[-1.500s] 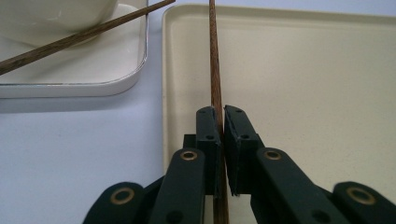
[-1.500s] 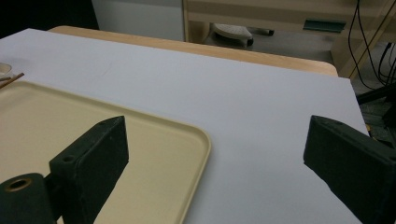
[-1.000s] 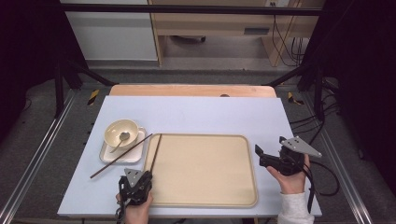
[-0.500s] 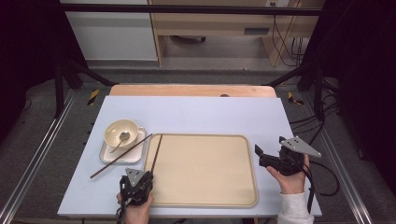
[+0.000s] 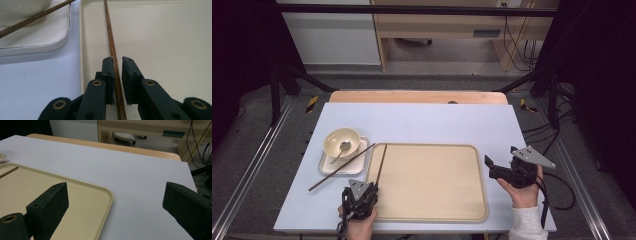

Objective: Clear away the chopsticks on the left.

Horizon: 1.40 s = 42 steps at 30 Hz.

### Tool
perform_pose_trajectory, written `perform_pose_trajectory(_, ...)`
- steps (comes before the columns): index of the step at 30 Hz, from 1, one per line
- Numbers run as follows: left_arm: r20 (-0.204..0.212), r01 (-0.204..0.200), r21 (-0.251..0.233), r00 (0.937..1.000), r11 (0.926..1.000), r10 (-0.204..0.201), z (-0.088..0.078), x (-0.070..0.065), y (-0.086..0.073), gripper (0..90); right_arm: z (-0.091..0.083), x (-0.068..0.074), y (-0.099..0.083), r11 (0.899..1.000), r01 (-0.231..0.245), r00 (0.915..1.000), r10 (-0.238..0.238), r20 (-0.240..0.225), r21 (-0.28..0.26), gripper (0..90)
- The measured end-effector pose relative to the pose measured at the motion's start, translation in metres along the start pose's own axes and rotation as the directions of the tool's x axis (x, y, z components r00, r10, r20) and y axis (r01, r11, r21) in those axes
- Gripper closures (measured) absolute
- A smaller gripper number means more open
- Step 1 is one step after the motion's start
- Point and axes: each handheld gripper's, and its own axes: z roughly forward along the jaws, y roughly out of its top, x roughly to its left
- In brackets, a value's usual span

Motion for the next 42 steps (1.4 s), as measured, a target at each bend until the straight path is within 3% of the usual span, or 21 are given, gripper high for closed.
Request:
perform_pose_trajectory(6,0.027,0.001,-0.027,0.9996,0.9996,0.000,-0.004,0.002,0.004,76.9,-0.001,0.000,0.000,1.000,-0.005,1.0000,0.005,0.002,-0.005,6.9)
perform_pose_trajectory(10,0.071,-0.030,-0.083,0.9969,0.9961,0.036,-0.011,0.002,0.011,71.6,0.000,0.000,0.000,1.000,-0.003,1.0000,0.003,0.004,-0.005,6.9)
perform_pose_trajectory(11,0.108,-0.040,-0.100,0.9929,0.9942,0.051,-0.014,0.002,0.016,70.2,0.000,0.000,0.000,1.000,0.002,1.0000,-0.002,0.005,-0.002,6.9)
perform_pose_trajectory(15,0.158,-0.108,-0.111,0.9795,0.9880,0.125,-0.016,0.004,0.027,61.2,0.000,0.000,0.000,1.000,-0.007,1.0000,0.007,0.005,-0.008,6.8)
perform_pose_trajectory(18,0.187,-0.105,-0.130,0.9739,0.9860,0.128,-0.017,0.005,0.032,52.8,0.000,-0.001,0.000,1.000,-0.005,1.0000,0.005,0.007,-0.007,6.8)
perform_pose_trajectory(19,0.204,-0.137,-0.128,0.9656,0.9822,0.162,-0.017,0.007,0.039,50.4,0.000,-0.001,0.000,1.000,-0.005,1.0000,0.005,0.006,-0.006,6.8)
perform_pose_trajectory(20,0.204,-0.137,-0.128,0.9656,0.9822,0.162,-0.017,0.007,0.039,48.2,0.000,-0.001,0.000,1.000,-0.005,1.0000,0.005,0.006,-0.006,6.8)
perform_pose_trajectory(22,0.223,-0.175,-0.136,0.9535,0.9751,0.202,-0.019,0.009,0.049,44.6,0.000,-0.001,0.000,1.000,-0.004,1.0000,0.004,0.007,-0.006,6.8)
perform_pose_trajectory(24,0.254,-0.182,-0.143,0.9432,0.9729,0.214,-0.021,0.012,0.057,41.3,0.000,-0.001,0.000,1.000,-0.005,1.0000,0.005,0.007,-0.007,6.8)
perform_pose_trajectory(25,0.276,-0.200,-0.140,0.9325,0.9697,0.233,-0.023,0.014,0.062,39.4,0.000,0.000,0.000,1.000,-0.004,1.0000,0.005,0.006,-0.005,6.7)
perform_pose_trajectory(27,0.314,-0.192,-0.157,0.9203,0.9688,0.233,-0.026,0.018,0.070,36.8,0.000,0.000,0.000,1.000,-0.004,1.0000,0.004,0.007,-0.007,6.8)
perform_pose_trajectory(28,0.314,-0.192,-0.157,0.9203,0.9688,0.233,-0.026,0.018,0.070,35.2,0.000,-0.001,0.000,1.000,-0.005,1.0000,0.005,0.006,-0.005,6.7)
perform_pose_trajectory(29,0.340,-0.198,-0.166,0.9080,0.9660,0.245,-0.029,0.021,0.078,34.5,0.000,0.000,0.000,1.000,-0.006,1.0000,0.006,0.006,-0.005,6.8)
perform_pose_trajectory(33,0.347,-0.251,-0.176,0.8891,0.9519,0.299,-0.032,0.023,0.089,30.9,0.000,0.001,0.000,1.000,0.001,1.0000,-0.001,0.006,-0.004,6.7)
perform_pose_trajectory(34,0.347,-0.251,-0.176,0.8891,0.9519,0.299,-0.032,0.023,0.089,29.7,0.000,0.001,0.000,1.000,0.001,1.0000,-0.001,0.006,-0.004,6.8)
perform_pose_trajectory(35,0.355,-0.286,-0.174,0.8743,0.9421,0.331,-0.032,0.024,0.091,28.9,0.000,0.001,0.000,1.000,0.000,1.0000,0.000,0.006,-0.004,6.8)
perform_pose_trajectory(37,0.375,-0.314,-0.171,0.8559,0.9339,0.357,-0.031,0.027,0.091,27.6,0.000,0.001,0.000,1.000,-0.002,1.0000,0.002,0.007,-0.004,6.8)
perform_pose_trajectory(38,0.375,-0.314,-0.171,0.8559,0.9339,0.357,-0.031,0.027,0.091,27.6,0.000,0.001,0.000,1.000,0.000,1.0000,0.000,0.007,-0.004,6.8)
perform_pose_trajectory(39,0.394,-0.319,-0.161,0.8468,0.9340,0.357,-0.030,0.030,0.090,27.7,0.000,0.001,0.000,1.000,0.003,1.0000,-0.003,0.009,-0.002,6.8)
perform_pose_trajectory(41,0.385,-0.348,-0.153,0.8406,0.9247,0.381,-0.028,0.034,0.086,27.3,0.001,0.002,0.000,1.000,0.004,1.0000,-0.004,0.009,0.000,6.8)
perform_pose_trajectory(42,0.385,-0.348,-0.153,0.8406,0.9247,0.381,-0.028,0.034,0.086,26.9,0.001,0.002,0.000,1.000,0.004,1.0000,-0.004,0.009,0.000,6.8)
